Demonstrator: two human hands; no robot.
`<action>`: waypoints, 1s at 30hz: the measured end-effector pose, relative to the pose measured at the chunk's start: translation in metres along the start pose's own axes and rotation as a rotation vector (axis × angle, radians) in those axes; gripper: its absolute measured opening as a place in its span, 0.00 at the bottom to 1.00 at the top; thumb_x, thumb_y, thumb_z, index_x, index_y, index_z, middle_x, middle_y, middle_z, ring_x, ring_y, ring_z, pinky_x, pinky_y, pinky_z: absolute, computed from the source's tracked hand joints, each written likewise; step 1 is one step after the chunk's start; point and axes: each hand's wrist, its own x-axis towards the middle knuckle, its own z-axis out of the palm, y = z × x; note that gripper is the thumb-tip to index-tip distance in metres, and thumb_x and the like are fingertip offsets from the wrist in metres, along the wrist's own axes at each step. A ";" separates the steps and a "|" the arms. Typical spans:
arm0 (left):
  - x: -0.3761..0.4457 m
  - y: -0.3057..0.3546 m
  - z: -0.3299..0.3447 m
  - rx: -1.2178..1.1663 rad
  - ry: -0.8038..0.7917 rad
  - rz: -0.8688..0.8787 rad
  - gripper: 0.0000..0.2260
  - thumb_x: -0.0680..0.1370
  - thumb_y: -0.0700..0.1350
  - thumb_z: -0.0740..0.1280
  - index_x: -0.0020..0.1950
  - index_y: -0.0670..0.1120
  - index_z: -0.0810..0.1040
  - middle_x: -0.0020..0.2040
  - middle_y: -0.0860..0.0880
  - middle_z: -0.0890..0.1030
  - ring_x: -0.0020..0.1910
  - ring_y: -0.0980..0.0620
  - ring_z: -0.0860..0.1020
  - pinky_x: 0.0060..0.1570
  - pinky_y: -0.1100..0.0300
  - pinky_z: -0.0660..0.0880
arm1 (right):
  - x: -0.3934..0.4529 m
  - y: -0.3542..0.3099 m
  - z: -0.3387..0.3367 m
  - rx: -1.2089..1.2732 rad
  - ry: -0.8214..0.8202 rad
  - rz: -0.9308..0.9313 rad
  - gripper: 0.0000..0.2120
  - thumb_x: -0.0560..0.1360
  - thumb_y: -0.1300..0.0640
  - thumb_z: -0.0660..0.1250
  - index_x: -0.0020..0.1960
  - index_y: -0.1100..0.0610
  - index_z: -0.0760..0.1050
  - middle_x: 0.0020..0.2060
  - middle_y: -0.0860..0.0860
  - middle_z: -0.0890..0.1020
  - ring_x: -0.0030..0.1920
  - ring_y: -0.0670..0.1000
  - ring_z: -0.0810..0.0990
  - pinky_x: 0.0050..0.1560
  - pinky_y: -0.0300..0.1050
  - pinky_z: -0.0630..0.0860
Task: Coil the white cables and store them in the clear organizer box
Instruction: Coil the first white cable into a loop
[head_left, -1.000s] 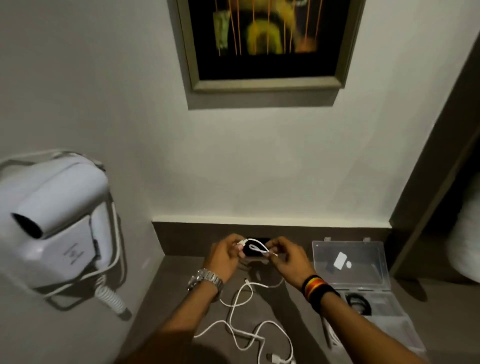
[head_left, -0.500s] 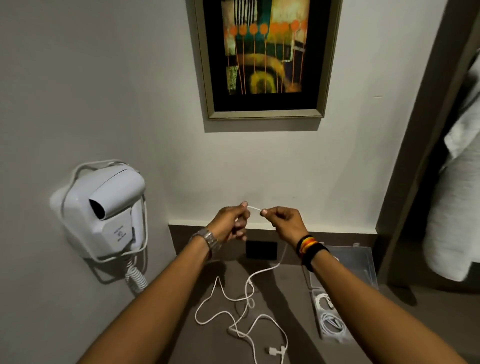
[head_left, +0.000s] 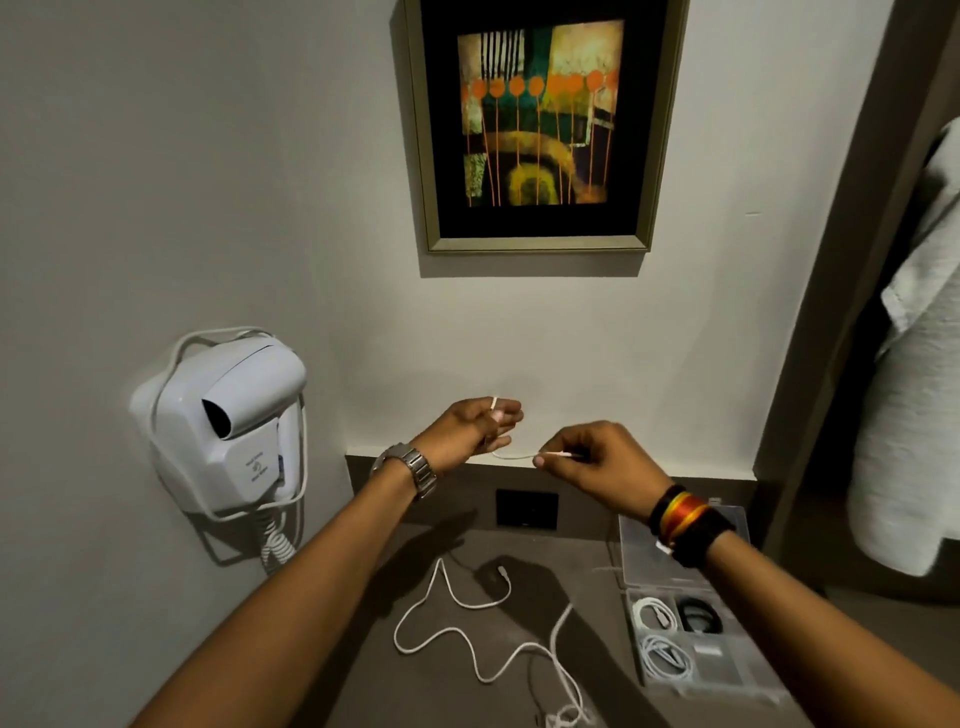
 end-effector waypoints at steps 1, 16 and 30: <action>-0.003 0.001 0.003 0.044 -0.039 -0.006 0.16 0.84 0.38 0.57 0.71 0.36 0.70 0.70 0.37 0.74 0.70 0.44 0.73 0.70 0.50 0.70 | 0.002 -0.002 -0.007 -0.006 0.016 -0.009 0.08 0.74 0.47 0.75 0.44 0.52 0.87 0.38 0.47 0.88 0.41 0.46 0.86 0.47 0.50 0.83; -0.021 0.022 0.017 -0.904 -0.174 0.132 0.15 0.84 0.40 0.55 0.67 0.34 0.71 0.67 0.34 0.77 0.64 0.39 0.78 0.67 0.48 0.74 | 0.011 0.022 0.021 0.393 0.030 0.127 0.09 0.81 0.56 0.69 0.57 0.56 0.86 0.28 0.46 0.81 0.27 0.43 0.71 0.30 0.35 0.68; -0.030 0.010 0.023 0.001 -0.218 0.075 0.14 0.86 0.45 0.53 0.52 0.42 0.76 0.44 0.43 0.85 0.49 0.41 0.85 0.53 0.52 0.79 | 0.034 -0.017 -0.033 0.026 0.163 -0.068 0.08 0.68 0.48 0.81 0.42 0.50 0.86 0.38 0.44 0.87 0.41 0.44 0.84 0.41 0.36 0.78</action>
